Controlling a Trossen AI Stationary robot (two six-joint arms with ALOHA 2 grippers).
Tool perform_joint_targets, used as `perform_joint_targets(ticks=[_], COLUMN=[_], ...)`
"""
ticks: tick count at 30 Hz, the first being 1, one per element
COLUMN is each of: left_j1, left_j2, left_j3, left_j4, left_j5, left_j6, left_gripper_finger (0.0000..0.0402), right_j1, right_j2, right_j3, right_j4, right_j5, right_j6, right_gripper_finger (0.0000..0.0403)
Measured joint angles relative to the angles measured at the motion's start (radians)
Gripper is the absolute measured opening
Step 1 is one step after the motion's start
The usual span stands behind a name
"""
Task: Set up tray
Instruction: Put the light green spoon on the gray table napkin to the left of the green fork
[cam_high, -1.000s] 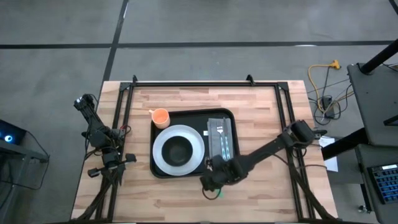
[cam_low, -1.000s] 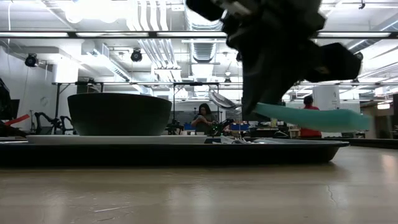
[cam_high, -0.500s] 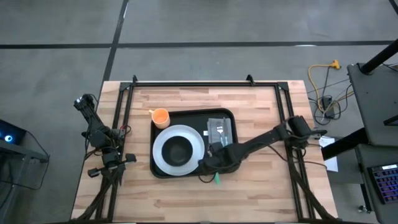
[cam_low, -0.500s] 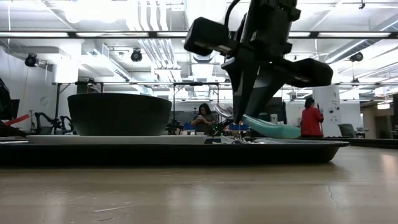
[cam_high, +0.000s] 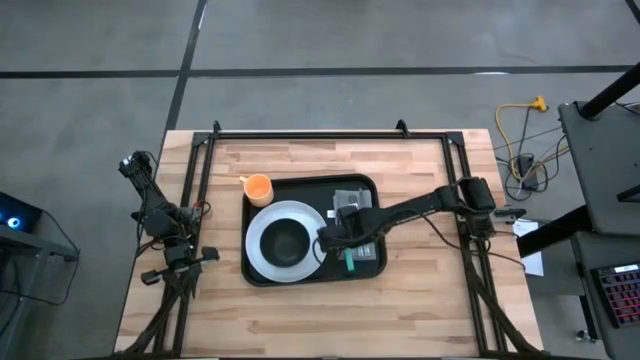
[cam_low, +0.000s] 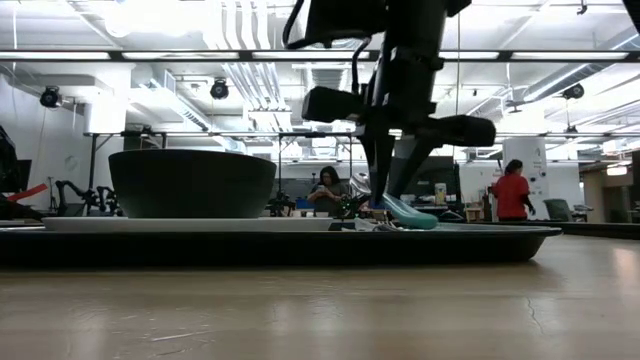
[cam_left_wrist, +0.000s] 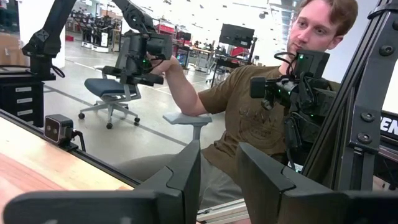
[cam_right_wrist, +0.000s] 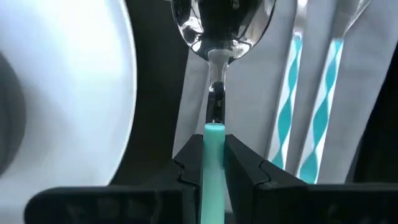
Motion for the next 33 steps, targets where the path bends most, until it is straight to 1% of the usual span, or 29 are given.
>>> perform_joint_targets(ticks=[9, 13, 25, 28, 30, 33], left_j1=[0.000, 0.000, 0.000, 0.000, 0.000, 0.000], left_j2=[0.000, 0.000, 0.000, 0.000, 0.000, 0.000], left_j3=[0.000, 0.000, 0.000, 0.000, 0.000, 0.000], left_j4=[0.000, 0.000, 0.000, 0.000, 0.000, 0.000], left_j5=[0.000, 0.000, 0.000, 0.000, 0.000, 0.000], left_j6=[0.000, 0.000, 0.000, 0.000, 0.000, 0.000], left_gripper_finger=[0.0085, 0.0085, 0.0085, 0.0085, 0.0085, 0.0085], right_j1=[-0.087, -0.110, -0.119, -0.121, -0.122, -0.123], right_j2=[0.000, 0.000, 0.005, 0.010, 0.010, 0.010], right_j3=[0.000, 0.000, -0.012, -0.029, -0.046, -0.051], right_j4=[0.000, 0.004, 0.012, 0.033, 0.062, 0.055], right_j5=[0.013, 0.013, -0.016, -0.041, -0.041, -0.041], right_j6=[-0.065, -0.068, 0.003, 0.002, 0.000, -0.001], right_gripper_finger=[0.0033, 0.0033, 0.0033, 0.0033, 0.0033, 0.0034])
